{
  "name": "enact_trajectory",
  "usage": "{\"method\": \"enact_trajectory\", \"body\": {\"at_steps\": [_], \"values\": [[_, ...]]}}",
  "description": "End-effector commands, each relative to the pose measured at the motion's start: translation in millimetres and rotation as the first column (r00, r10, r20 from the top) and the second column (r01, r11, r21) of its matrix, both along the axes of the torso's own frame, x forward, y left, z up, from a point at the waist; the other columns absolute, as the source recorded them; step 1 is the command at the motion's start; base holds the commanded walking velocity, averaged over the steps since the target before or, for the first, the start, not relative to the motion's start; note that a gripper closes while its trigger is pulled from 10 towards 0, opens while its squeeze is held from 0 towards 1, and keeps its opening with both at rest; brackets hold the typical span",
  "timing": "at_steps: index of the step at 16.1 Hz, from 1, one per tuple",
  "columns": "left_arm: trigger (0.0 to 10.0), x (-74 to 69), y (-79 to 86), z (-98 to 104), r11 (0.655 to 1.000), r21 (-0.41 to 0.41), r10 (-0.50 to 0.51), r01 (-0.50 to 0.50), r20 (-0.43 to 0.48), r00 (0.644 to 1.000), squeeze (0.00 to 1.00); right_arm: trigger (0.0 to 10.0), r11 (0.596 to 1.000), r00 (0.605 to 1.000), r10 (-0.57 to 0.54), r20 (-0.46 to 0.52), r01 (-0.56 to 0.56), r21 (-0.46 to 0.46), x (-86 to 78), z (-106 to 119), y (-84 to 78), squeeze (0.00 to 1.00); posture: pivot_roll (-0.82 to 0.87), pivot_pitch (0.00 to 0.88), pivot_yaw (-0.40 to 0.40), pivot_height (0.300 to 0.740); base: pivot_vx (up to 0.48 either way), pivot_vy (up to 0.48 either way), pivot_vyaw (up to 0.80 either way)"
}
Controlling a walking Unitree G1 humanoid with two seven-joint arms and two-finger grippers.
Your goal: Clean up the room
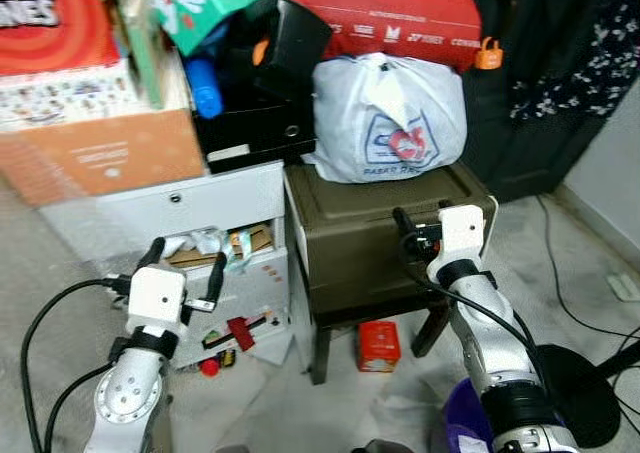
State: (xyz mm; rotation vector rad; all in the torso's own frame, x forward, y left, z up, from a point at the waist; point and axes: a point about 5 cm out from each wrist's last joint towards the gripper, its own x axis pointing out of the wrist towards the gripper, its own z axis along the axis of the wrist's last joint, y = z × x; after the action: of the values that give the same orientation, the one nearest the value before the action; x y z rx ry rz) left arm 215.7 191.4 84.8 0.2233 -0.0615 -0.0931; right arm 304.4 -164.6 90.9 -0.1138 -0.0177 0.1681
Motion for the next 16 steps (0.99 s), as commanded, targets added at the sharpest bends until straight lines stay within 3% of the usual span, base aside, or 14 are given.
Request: {"method": "enact_trajectory", "body": {"at_steps": [1, 5, 8, 13, 15, 16], "values": [[10.0, -1.2, 3.8, -4.1, 1.000, 0.017, 0.011, -0.011, -0.009, 1.000, 0.00, 10.0, 1.000, 1.000, 0.007, 0.005, -0.007, -0.010, 0.0, 0.7, -1.4, 0.00, 0.00, 0.000, -0.016, 0.740, 0.000, 0.000, 0.71], [10.0, -6.1, 14.9, -17.7, 0.997, 0.061, 0.044, -0.041, -0.033, 0.999, 0.00, 10.0, 1.000, 1.000, 0.008, -0.001, -0.008, -0.009, 1.8, -0.9, -0.7, 0.00, 0.01, 0.000, -0.016, 0.740, 0.000, 0.000, 0.77], [10.0, -15.9, 28.7, -31.4, 0.994, 0.071, 0.089, -0.084, -0.076, 0.993, 0.00, 10.0, 0.999, 1.000, -0.014, -0.019, 0.014, -0.029, 0.4, -6.7, -7.3, 0.00, 0.01, 0.000, -0.016, 0.740, 0.000, 0.000, 0.00], [10.0, -58.3, 51.6, -68.6, 0.986, 0.080, 0.159, -0.146, -0.194, 0.968, 0.00, 10.0, 0.973, 0.987, -0.149, -0.055, 0.137, -0.185, -21.0, -25.9, -46.8, 0.00, 0.02, 0.000, -0.023, 0.740, 0.000, 0.000, 0.00], [10.0, -78.3, 66.4, -91.5, 0.973, 0.072, 0.233, -0.221, -0.297, 0.926, 0.00, 10.0, 0.961, 0.982, -0.171, -0.079, 0.149, -0.235, -39.3, -35.5, -54.8, 0.00, 0.02, 0.000, -0.021, 0.740, 0.000, 0.000, 0.00], [10.0, -101.4, 80.8, -114.8, 0.952, 0.101, 0.304, -0.288, -0.408, 0.861, 0.00, 10.0, 0.946, 0.974, -0.196, -0.112, 0.158, -0.282, -63.4, -48.4, -64.4, 0.00, 0.02, 0.000, -0.022, 0.740, 0.000, 0.000, 0.00]]}}
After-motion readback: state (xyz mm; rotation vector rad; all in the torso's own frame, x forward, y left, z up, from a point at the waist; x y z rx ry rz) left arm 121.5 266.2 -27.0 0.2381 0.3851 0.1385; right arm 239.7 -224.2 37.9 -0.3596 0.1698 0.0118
